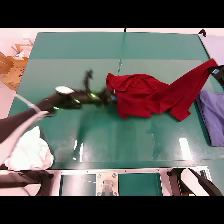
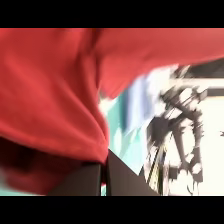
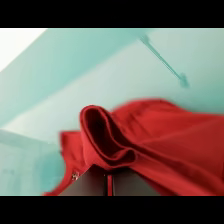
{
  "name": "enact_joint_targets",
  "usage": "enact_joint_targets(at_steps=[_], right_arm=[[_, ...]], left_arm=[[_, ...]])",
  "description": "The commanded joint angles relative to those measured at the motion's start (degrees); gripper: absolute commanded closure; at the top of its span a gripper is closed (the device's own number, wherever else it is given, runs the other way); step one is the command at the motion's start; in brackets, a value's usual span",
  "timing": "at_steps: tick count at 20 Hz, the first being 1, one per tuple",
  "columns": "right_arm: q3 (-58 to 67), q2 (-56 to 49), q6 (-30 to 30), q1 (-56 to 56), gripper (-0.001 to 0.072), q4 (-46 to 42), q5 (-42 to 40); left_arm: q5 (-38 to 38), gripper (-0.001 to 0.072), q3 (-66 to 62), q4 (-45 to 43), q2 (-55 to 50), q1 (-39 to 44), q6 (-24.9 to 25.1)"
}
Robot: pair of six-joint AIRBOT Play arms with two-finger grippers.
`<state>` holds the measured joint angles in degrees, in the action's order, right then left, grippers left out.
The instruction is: Fold the shirts.
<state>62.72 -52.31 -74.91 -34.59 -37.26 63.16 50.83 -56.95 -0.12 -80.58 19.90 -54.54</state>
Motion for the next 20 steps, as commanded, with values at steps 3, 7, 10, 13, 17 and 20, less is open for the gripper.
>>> enact_joint_targets(at_steps=[3,7,10,13,17,20], right_arm=[[11.9,4.9,-1.2,0.0,0.0698,11.5,1.6],[26.0,7.9,-4.5,0.0,0.0698,13.0,0.1],[33.9,9.4,-4.6,0.0,0.0698,13.0,-2.7],[38.5,10.6,-7.3,0.0,0.0698,7.0,-4.9],[36.4,10.1,-12.0,0.0,0.0698,-4.4,-3.9],[27.3,7.2,-11.6,0.4,0.0698,-3.9,-3.4]], left_arm=[[1.5,0.0692,-7.8,-4.7,29.7,-18.7,0.8],[-1.0,0.0691,-25.2,-18.9,41.0,-28.9,-4.5],[-0.6,0.0691,-39.1,-35.0,41.6,-33.5,-13.2],[-0.7,0.0691,-44.0,-46.5,41.6,-34.3,-19.2],[4.6,0.0691,-43.5,-53.5,39.0,-34.3,-23.6],[14.5,0.0690,-43.1,-52.1,31.9,-34.3,-23.6]])
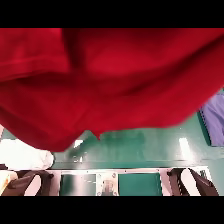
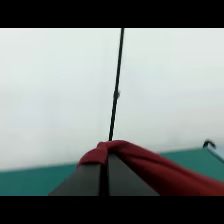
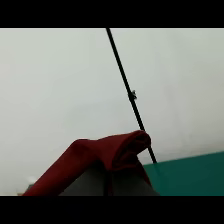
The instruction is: Fold the shirts.
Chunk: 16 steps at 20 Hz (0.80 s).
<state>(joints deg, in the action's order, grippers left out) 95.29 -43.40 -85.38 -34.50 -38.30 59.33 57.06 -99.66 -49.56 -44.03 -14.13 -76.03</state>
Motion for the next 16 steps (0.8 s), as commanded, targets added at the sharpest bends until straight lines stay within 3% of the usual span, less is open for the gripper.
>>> enact_joint_targets(at_steps=[1,4,7,12,16], right_arm=[[-9.7,-3.4,0.0,1.6,0.0698,-2.8,0.3],[-22.6,-11.1,4.5,7.7,0.0698,-2.9,-2.9],[-29.2,-24.1,6.2,11.5,0.0698,-2.8,-8.8],[-21.3,-49.7,7.2,10.2,0.0698,1.3,-7.3],[-7.2,-64.4,7.0,9.5,0.0698,7.4,-2.6]], left_arm=[[10.9,0.0690,1.4,-1.3,-7.4,-0.2,-1.9],[10.7,0.0690,11.6,0.0,-15.9,4.0,0.2],[1.7,0.0690,22.0,-0.6,-26.6,9.4,1.7],[-7.1,0.0691,22.2,5.1,-45.6,10.4,1.5],[-12.0,0.0690,18.5,9.1,-53.6,10.4,1.5]])
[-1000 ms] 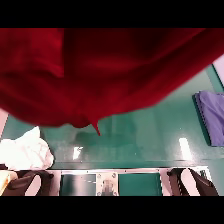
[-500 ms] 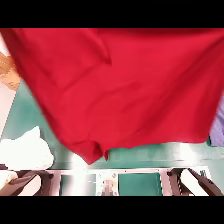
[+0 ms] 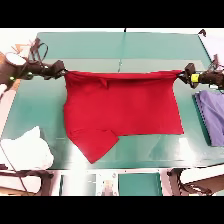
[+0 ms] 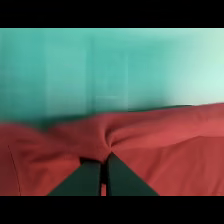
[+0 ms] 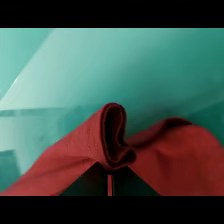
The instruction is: Fold the shirts.
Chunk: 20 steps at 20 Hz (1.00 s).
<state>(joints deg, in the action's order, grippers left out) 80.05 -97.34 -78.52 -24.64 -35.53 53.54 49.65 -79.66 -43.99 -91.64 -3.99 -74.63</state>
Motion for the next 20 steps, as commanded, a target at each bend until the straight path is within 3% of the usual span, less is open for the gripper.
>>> enact_joint_targets(at_steps=[1,7,10,15,20], right_arm=[[12.0,-13.0,-0.1,-0.3,0.0699,6.4,4.5],[32.0,-20.0,-5.4,-0.9,0.0698,9.9,22.9],[34.6,-20.0,-6.8,-2.8,0.0698,9.8,23.8],[34.1,-20.7,-6.8,-3.0,0.0698,-3.4,23.7],[31.0,-20.7,-6.3,-3.0,0.0698,-12.0,27.9]], left_arm=[[-6.4,0.0690,-2.3,4.5,-6.4,0.2,0.1],[-9.6,0.0690,-9.7,5.5,-6.5,0.2,0.0],[-9.7,0.0690,-11.2,5.5,-6.5,0.2,0.0],[-5.7,0.0690,-10.9,1.3,-6.7,0.2,-0.5],[5.8,0.0690,-10.9,-8.2,-6.7,0.3,-3.4]])
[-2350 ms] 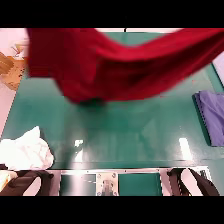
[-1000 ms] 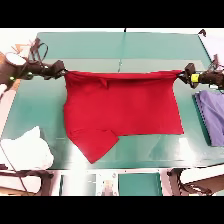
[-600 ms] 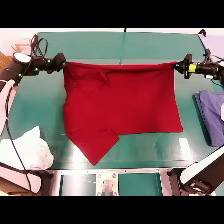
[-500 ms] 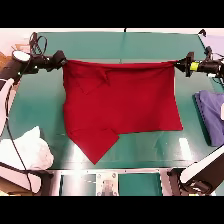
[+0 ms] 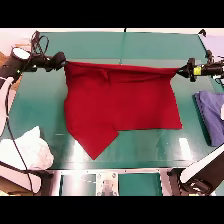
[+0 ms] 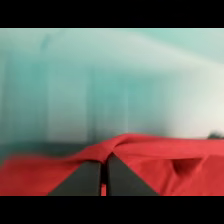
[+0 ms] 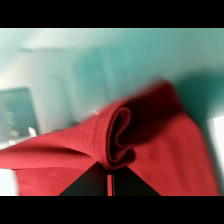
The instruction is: Fold the shirts.
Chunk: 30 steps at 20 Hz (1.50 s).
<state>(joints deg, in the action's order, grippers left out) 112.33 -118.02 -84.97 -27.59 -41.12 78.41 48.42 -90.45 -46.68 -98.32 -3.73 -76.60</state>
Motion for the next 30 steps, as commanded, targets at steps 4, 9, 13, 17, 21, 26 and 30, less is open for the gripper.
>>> enact_joint_targets(at_steps=[4,9,13,17,21,26,30], right_arm=[[-4.6,-0.1,0.2,0.0,0.0699,-9.0,5.7],[-8.0,0.1,0.2,0.0,0.0698,-10.9,9.8],[-8.0,0.9,0.1,0.0,0.0698,-12.7,12.1],[-9.0,1.0,-0.5,0.6,0.0697,-13.3,13.2],[-9.3,1.5,-0.4,0.3,0.0419,-13.4,16.7],[-9.4,7.6,-3.5,-2.2,0.0420,-18.3,16.5],[-19.0,19.1,-6.5,-3.8,0.0507,-30.4,13.7]], left_arm=[[14.3,0.0690,-0.1,-9.1,0.0,0.0,-1.9],[16.9,0.0690,6.1,-10.4,0.0,0.2,-3.5],[16.9,0.0690,10.4,-10.5,0.0,0.3,-3.5],[17.1,0.0690,10.5,-10.4,0.0,0.3,-4.2],[20.0,0.0075,10.4,-9.7,0.0,0.3,-5.7],[31.7,0.0088,6.0,-10.2,0.2,0.3,-6.1],[40.3,0.0089,10.4,-10.7,3.0,0.3,-8.5]])
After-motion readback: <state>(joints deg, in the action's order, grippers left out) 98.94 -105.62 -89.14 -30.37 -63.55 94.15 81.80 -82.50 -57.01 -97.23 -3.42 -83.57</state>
